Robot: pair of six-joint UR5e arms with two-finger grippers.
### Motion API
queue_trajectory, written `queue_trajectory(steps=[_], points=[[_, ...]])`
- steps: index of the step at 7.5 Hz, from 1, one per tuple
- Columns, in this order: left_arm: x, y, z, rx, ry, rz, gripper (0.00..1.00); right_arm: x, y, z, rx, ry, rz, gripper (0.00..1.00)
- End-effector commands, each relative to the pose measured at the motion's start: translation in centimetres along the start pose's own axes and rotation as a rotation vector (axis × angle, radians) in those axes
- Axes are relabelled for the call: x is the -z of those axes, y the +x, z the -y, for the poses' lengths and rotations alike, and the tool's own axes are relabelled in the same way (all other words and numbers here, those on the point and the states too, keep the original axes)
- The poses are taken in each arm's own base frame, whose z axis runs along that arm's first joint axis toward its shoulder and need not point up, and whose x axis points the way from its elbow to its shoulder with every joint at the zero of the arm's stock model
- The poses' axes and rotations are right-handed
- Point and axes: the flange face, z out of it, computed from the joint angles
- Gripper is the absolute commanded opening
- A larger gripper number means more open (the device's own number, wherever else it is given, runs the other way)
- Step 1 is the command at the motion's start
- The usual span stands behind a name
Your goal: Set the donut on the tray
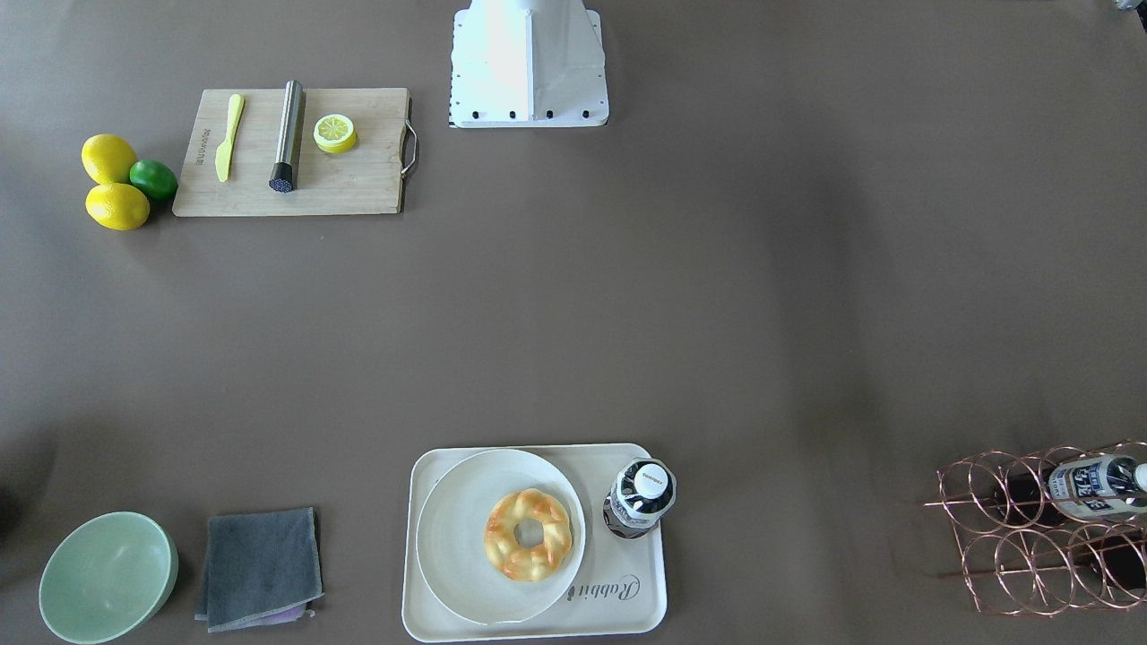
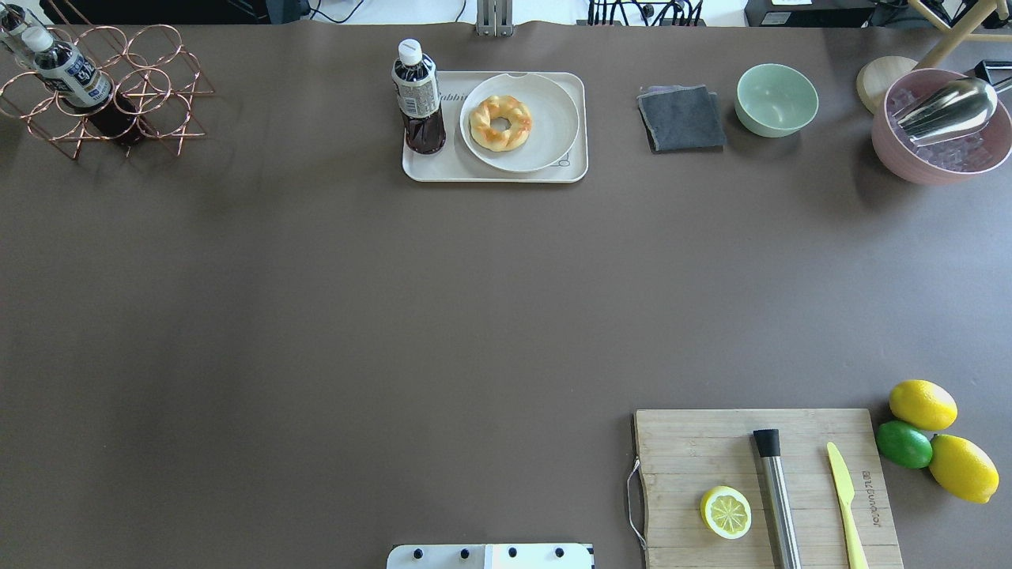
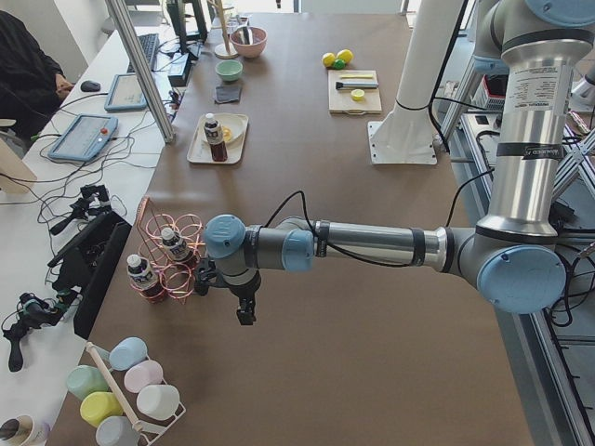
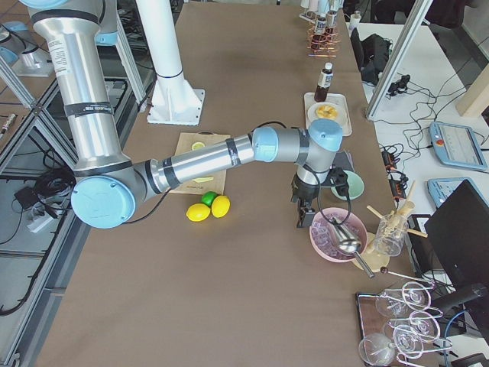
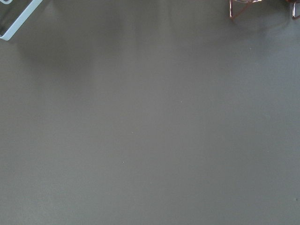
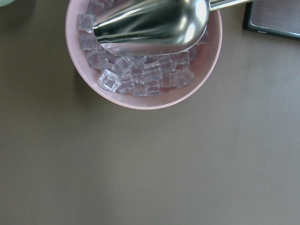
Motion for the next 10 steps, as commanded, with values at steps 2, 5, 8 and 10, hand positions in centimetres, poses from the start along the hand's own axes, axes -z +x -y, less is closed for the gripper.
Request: queue_trajectory(steps=[2, 5, 8, 10], points=[[-0.3, -0.3, -0.2, 0.006, -0.006, 0.000, 0.98, -5.0, 6.9, -5.3, -0.031, -0.016, 0.128, 1.00], [-0.4, -0.4, -0.3, 0.005, -0.005, 0.000, 0.98, -6.1, 8.6, -7.5, -0.052, -0.012, 0.132, 1.00], [-0.3, -0.3, -0.3, 0.004, -0.004, 0.000, 0.98, -5.9, 8.8, -7.6, -0.058, -0.006, 0.136, 1.00], [-0.3, -0.3, -0.3, 0.002, -0.003, 0.000, 0.98, -5.6, 9.0, -7.6, -0.064, 0.003, 0.150, 1.00]])
